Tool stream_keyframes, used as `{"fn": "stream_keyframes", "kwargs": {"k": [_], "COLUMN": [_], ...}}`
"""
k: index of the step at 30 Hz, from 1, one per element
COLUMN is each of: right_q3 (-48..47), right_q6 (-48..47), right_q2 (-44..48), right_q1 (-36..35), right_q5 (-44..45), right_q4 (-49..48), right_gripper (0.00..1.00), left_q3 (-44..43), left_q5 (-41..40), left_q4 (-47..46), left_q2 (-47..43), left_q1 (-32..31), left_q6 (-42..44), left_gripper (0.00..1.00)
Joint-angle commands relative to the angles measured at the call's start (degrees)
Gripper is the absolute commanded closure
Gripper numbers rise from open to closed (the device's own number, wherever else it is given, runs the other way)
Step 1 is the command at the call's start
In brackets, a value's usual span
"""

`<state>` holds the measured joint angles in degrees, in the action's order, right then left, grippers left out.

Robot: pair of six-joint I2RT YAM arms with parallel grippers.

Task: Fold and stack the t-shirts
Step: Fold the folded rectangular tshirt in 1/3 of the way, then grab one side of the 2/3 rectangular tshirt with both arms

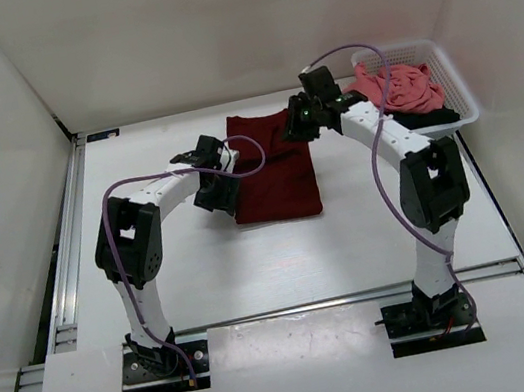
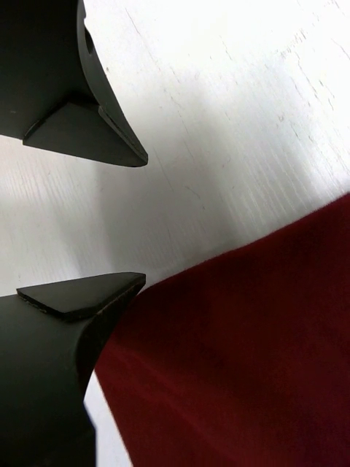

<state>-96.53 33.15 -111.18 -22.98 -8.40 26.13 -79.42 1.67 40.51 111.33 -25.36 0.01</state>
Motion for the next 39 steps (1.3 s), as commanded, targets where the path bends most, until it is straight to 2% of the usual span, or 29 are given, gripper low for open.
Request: {"fn": "stream_keyframes", "kwargs": {"k": [1, 2, 6, 11, 17, 20, 21, 25, 27, 31, 35, 36, 39], "right_q3": [4.4, 6.25, 15.57, 26.36, 31.22, 32.71, 33.85, 34.57, 34.57, 33.87, 32.63, 32.63, 34.56], "right_q6": [-0.9, -0.37, 0.16, 0.69, 1.83, 3.15, 3.85, 5.0, 5.53, 5.53, 6.05, 6.05, 6.58], "right_q2": [-1.16, -0.28, 5.16, 9.04, 9.05, 8.52, 8.52, 7.12, 6.59, 5.19, 3.86, 3.86, 5.35], "right_q1": [1.1, 1.1, 1.1, 1.1, 1.1, 1.1, 1.1, 2.32, 2.85, 3.38, 3.38, 3.38, 3.38], "right_q5": [3.39, 3.39, 0.15, -3.98, -7.94, -9.08, -9.09, -9.09, -9.09, -9.09, -11.54, -11.55, -12.87], "right_q4": [4.1, 4.1, 4.1, 3.15, 0.42, -0.46, -1.51, -3.36, -4.24, -5.39, -5.91, -5.92, -5.92], "right_gripper": [0.62, 0.52, 0.41, 0.39, 0.39, 0.39, 0.39, 0.41, 0.42, 0.57, 0.79, 0.9, 0.99], "left_q3": [-1.62, -1.62, -1.62, -1.0, -1.53, -1.53, -1.53, -1.53, -1.53, -2.06, -2.06, -1.54, -0.83], "left_q5": [3.24, 5.16, 8.44, 10.1, 10.73, 10.11, 10.11, 9.4, 9.4, 9.4, 9.4, 9.4, 9.4], "left_q4": [-0.26, -0.26, -0.26, -0.26, -0.26, -0.26, -0.26, -0.26, -0.26, -0.26, -0.26, -0.26, 0.27], "left_q2": [-5.05, -5.76, -7.09, -4.37, -1.21, 0.38, 1.16, 1.79, 2.31, 2.31, 1.79, 1.79, 0.21], "left_q1": [-0.39, -0.91, -0.91, -2.14, -2.76, -3.38, -3.38, -3.38, -3.38, -3.38, -3.38, -3.38, -3.9], "left_q6": [-0.01, -0.01, -0.01, -0.01, -0.01, -0.01, -0.01, -0.01, -0.01, -0.01, -0.01, -0.01, -0.01], "left_gripper": [0.29, 0.29, 0.26, 0.25, 0.25, 0.31, 0.38, 0.53, 0.57, 0.66, 0.77, 0.82, 0.9]}}
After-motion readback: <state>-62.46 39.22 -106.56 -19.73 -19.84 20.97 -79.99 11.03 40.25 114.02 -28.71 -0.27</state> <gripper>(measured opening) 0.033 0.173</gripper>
